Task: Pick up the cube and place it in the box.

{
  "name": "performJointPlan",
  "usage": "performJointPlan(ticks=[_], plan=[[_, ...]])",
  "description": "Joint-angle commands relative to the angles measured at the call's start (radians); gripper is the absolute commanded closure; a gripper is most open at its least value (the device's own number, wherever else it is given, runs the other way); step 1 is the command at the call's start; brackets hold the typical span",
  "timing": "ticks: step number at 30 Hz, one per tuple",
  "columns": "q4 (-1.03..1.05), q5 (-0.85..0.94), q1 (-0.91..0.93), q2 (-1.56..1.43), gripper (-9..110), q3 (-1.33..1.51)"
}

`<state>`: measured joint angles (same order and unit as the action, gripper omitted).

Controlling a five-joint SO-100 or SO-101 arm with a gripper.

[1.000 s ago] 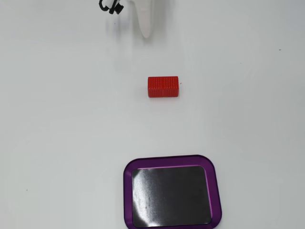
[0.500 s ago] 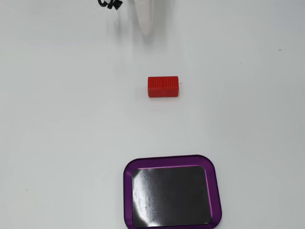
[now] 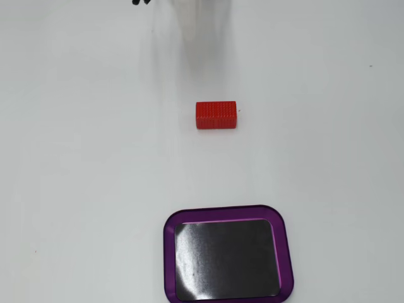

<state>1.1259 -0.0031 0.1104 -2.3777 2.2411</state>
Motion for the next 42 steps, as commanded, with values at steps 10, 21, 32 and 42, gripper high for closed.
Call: performJointPlan(ticks=[10, 21, 32, 42], plan=[[0.114, 0.011, -0.138, 0.623, 79, -0.515], [-0.043, 0.009, -0.155, 0.811, 74, -0.517], [-0.155, 0.025, -0.152, 0.873, 75, -0.431], [-0.225, 0.109, -0.072, 0.873, 77, -0.368]])
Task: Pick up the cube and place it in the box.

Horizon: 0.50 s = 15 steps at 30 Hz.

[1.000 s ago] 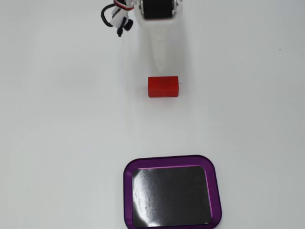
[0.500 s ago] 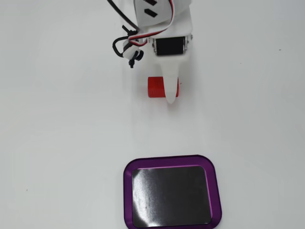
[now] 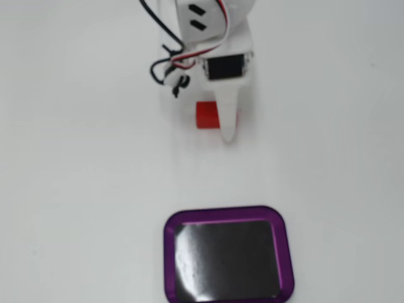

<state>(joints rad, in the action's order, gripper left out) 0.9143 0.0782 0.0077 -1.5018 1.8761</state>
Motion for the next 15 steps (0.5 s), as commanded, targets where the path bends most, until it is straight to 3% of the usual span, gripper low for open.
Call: performJointPlan(ticks=[1, 6, 15], plan=[[-0.008, 0.049, 0.037, -0.003, 79, -0.003], [0.002, 0.084, 0.035, -0.017, 103, -0.003], [0.003, 0.089, 0.023, -0.169, 102, -0.064]])
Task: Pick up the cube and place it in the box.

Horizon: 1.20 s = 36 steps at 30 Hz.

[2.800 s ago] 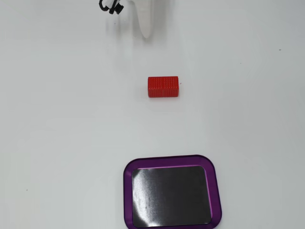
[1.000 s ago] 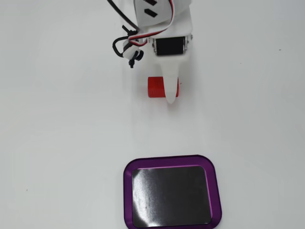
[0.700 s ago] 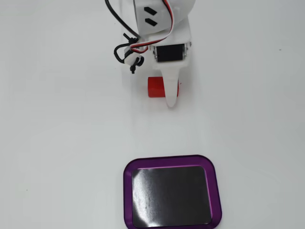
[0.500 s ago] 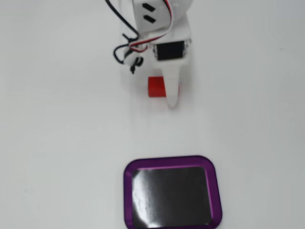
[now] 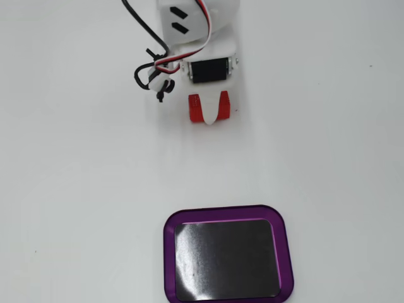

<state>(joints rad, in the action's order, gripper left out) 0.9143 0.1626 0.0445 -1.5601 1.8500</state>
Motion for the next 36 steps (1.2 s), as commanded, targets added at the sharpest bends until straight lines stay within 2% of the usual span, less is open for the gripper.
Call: performJointPlan(ticks=[1, 4, 9, 13, 19, 28, 36], plan=[[-0.008, 0.005, -0.014, -0.141, 102, -0.04], [-0.044, 0.008, -0.005, -0.239, 102, -0.049], [-0.296, 0.008, -0.011, -0.333, 102, -0.061], [-0.488, 0.008, -0.011, -0.301, 102, -0.06], [-0.655, 0.02, -0.012, -0.127, 102, -0.114], [-0.65, 0.055, -0.012, 0.284, 102, -0.509], [-0.394, 0.055, -0.012, 0.511, 102, -0.847]])
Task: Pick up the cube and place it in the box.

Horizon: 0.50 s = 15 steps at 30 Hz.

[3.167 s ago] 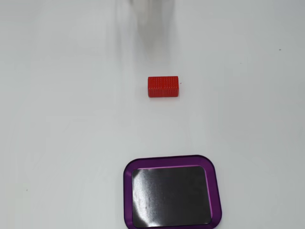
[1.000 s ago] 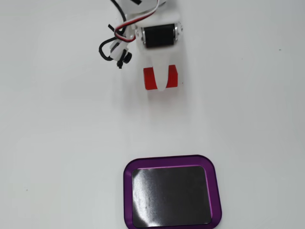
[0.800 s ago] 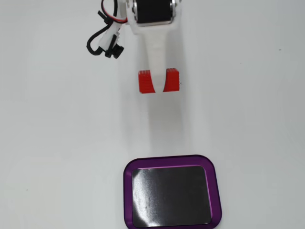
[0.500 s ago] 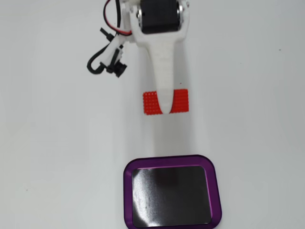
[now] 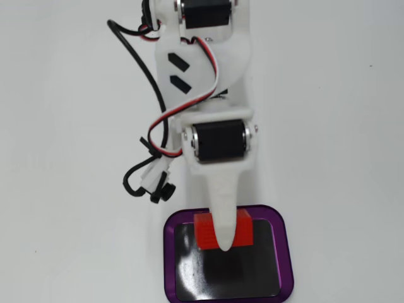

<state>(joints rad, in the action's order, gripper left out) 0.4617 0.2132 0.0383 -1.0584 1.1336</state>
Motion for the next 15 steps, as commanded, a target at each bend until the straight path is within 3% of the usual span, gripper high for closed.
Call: performJointPlan(ticks=[1, 10, 15], plan=[[0.086, 0.003, -0.006, 0.025, 102, -0.161], [0.213, 0.005, -0.008, 0.057, 101, -0.247], [0.295, 0.005, -0.008, 0.055, 93, -0.247]])
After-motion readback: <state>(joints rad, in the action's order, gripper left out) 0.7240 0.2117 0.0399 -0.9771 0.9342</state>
